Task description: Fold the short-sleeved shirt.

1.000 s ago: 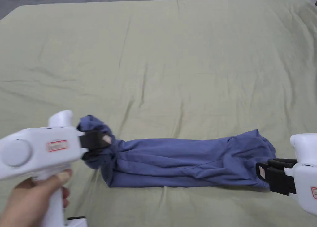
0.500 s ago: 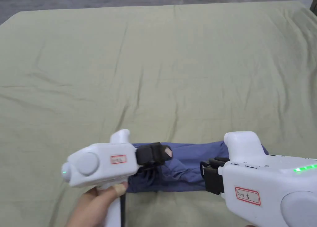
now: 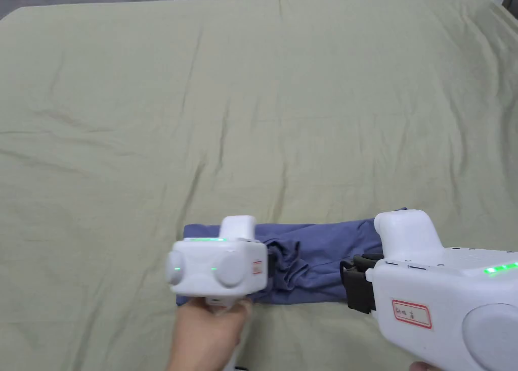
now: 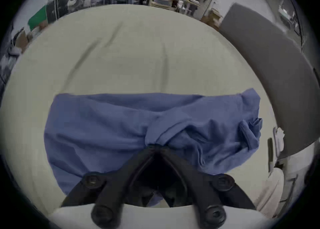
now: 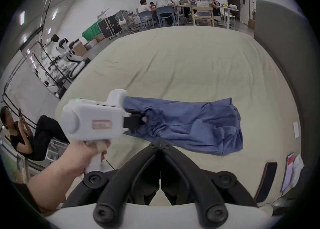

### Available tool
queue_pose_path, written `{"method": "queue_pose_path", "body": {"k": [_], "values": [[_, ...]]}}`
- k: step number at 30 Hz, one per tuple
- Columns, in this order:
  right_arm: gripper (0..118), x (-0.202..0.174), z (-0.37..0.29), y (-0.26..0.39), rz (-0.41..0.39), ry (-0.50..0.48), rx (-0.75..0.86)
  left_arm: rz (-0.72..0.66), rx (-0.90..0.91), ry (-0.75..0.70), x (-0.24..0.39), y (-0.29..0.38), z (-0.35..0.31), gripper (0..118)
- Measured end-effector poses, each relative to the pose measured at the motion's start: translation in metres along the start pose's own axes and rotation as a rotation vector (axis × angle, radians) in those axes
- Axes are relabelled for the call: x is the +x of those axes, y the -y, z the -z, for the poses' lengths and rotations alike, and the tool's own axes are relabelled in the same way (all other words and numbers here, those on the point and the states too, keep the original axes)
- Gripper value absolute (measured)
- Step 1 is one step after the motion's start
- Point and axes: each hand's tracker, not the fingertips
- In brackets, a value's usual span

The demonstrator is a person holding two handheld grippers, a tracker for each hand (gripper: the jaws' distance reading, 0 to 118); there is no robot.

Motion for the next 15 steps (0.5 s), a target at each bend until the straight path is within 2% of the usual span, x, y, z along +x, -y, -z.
{"method": "queue_pose_path", "body": {"k": [1, 2, 4, 6, 9, 11, 12, 14, 15], "values": [[2, -0.001, 0.000, 0.000, 0.010, -0.015, 0.003, 0.027, 0.027, -0.038, 0.016, -0.004, -0.002, 0], [2, -0.002, -0.001, -0.001, 0.018, -0.024, 0.008, 0.050, 0.044, 0.015, 0.028, -0.008, -0.007, 0], [2, -0.003, -0.004, -0.001, 0.029, -0.040, 0.018, -0.021, 0.015, 0.292, 0.030, -0.015, -0.008, 0], [2, -0.004, -0.008, 0.000, 0.018, -0.037, 0.028, -0.072, -0.018, 0.456, 0.031, -0.020, -0.016, 0], [2, 0.006, -0.020, 0.002, 0.025, -0.069, 0.057, -0.076, 0.095, 0.432, 0.006, -0.020, -0.057, 0], [2, 0.012, -0.027, 0.003, 0.034, -0.097, 0.066, -0.160, 0.163, 0.486, -0.046, -0.022, -0.073, 0], [2, 0.015, -0.029, 0.003, 0.035, -0.114, 0.065, -0.203, 0.171, 0.520, -0.074, -0.022, -0.077, 13], [2, 0.017, -0.029, 0.003, 0.040, -0.170, 0.061, -0.198, 0.127, 0.502, -0.130, -0.020, -0.078, 114], [2, 0.017, -0.028, 0.002, 0.040, -0.180, 0.061, -0.216, 0.067, 0.446, -0.150, -0.019, -0.073, 118]]}}
